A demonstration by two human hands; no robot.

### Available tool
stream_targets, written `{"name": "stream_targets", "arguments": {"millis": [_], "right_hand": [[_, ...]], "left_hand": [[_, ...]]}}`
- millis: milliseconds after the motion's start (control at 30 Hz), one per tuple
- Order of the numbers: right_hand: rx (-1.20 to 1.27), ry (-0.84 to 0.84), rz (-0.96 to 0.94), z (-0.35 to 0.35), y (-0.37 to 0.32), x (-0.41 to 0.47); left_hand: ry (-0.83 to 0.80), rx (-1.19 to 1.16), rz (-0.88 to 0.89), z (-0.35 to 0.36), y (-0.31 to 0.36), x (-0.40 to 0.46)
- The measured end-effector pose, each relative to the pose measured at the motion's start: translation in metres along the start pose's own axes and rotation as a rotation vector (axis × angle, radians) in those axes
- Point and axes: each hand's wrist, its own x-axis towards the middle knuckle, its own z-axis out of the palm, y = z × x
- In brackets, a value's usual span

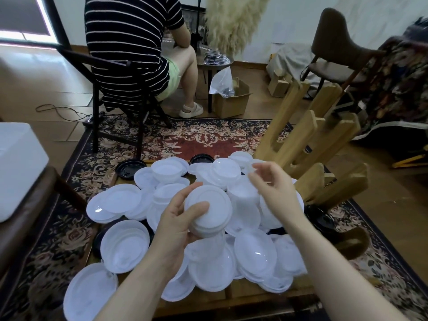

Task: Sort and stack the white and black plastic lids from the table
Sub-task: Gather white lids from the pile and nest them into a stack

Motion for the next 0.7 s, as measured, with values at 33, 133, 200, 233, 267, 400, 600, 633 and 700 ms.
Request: {"name": "stream_targets", "arguments": {"millis": [33,133,200,233,267,400,600,633,700], "right_hand": [[-0.091,0.019,-0.009,-0.005,0.001,0.015],[-0.439,-0.044,-0.002,-0.017,0.01,0.064],[-0.582,-0.136,0.016,-0.018,0.017,0.092],[-0.638,-0.203,0.029,-0.018,0.021,0.103],[-0.704,-0.288,0.04,-0.017,0.025,0.113],[-1.083,-0.582,0.002,-0.012,0.037,0.137],[-1.247,-0.839,0.114,-0.012,0.039,0.145],[-1.245,-0.869,0.125,-0.014,0.036,0.146],[-1.294,-0.909,0.114,-0.015,0.032,0.148]], "left_hand": [[0.0,0.004,-0.002,0.0,0.001,0.0],[0.01,0.022,-0.007,-0.003,0.002,0.002],[0.021,0.03,-0.005,-0.005,0.003,0.004],[0.028,0.03,-0.002,-0.006,0.004,0.006],[0.034,0.025,0.002,-0.007,0.006,0.007],[0.037,-0.03,0.008,-0.008,0.014,0.011],[0.032,-0.044,-0.009,-0.014,0.021,0.014],[0.032,-0.044,-0.013,-0.015,0.022,0.014],[0.032,-0.041,-0.02,-0.017,0.021,0.015]]}}
